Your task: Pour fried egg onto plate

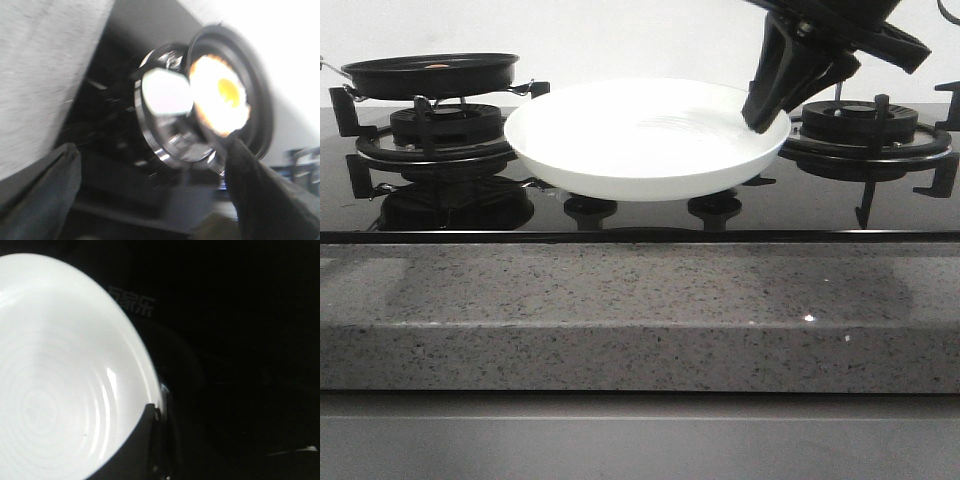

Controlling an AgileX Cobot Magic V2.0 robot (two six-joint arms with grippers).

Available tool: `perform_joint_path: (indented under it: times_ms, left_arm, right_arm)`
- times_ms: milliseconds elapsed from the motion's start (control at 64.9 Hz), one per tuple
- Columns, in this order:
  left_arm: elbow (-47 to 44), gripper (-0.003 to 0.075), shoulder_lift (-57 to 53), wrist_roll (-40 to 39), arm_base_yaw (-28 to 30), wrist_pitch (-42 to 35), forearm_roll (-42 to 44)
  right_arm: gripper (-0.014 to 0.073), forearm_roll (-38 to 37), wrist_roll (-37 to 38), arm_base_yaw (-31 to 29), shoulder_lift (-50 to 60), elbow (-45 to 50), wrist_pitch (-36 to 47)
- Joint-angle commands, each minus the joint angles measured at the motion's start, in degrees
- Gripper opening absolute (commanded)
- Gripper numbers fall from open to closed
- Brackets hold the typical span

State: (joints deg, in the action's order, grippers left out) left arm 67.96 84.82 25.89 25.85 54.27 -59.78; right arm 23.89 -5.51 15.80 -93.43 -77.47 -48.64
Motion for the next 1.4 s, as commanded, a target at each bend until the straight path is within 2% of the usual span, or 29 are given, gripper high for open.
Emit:
perform_joint_path:
  times_ms: [0, 170, 447, 1387]
  left_arm:
    - [1.9, 0.0576, 1.5, 3.0, 0.2, 1.9, -11.8]
    - [1.9, 0.0576, 7.0, 6.5, 0.2, 5.6, -22.9]
    - [1.9, 0.0576, 12.7, 6.5, -0.5, 7.7, -30.5]
    - [6.3, 0.0575, 17.0, 5.8, -4.1, 9.6, -32.1]
  right_arm:
    - [-0.0068, 1.9, -0.5, 0.1, 2.5, -1.4, 2.3]
    - [-0.0068, 1.9, -0.5, 0.1, 2.5, -1.4, 2.3]
    - [-0.0068, 1.9, -0.5, 0.1, 2.5, -1.4, 2.3]
    - [-0.0068, 1.9, -0.5, 0.1, 2.5, -1.4, 2.2]
